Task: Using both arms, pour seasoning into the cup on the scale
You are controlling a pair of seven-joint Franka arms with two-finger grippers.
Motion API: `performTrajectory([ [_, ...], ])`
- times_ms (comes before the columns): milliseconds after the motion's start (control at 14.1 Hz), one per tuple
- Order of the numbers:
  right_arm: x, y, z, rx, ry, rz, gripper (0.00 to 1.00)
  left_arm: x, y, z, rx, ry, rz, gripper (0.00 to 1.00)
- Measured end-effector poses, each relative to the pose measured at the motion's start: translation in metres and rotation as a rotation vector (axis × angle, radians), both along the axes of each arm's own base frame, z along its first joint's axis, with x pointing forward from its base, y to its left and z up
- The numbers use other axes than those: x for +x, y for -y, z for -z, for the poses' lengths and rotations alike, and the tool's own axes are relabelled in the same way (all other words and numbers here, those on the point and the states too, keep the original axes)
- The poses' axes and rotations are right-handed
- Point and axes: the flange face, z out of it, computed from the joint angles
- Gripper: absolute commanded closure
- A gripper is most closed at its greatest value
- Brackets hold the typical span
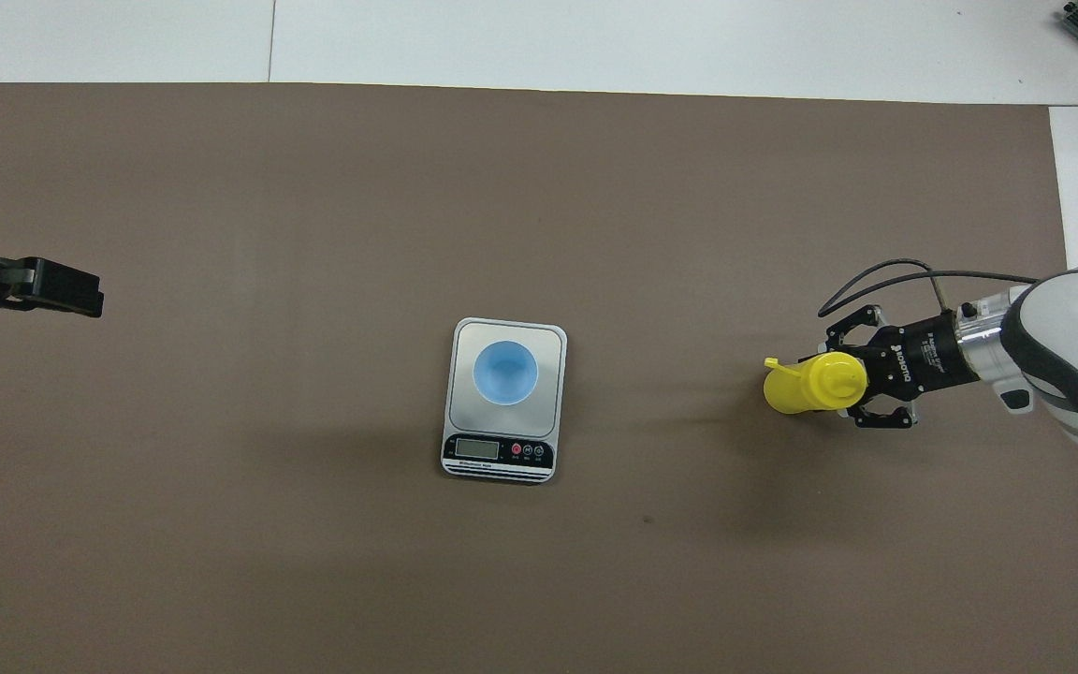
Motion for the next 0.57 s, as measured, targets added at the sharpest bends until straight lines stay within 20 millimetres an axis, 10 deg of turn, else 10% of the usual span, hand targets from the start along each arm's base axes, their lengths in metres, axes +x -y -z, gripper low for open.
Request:
performTrajectory([
  [567, 0.003, 0.003, -0.049, -0.102, 0.115, -0.093, 0.0, 0.0, 0.0, 0.001, 0.0, -0.001, -0.001, 0.0],
])
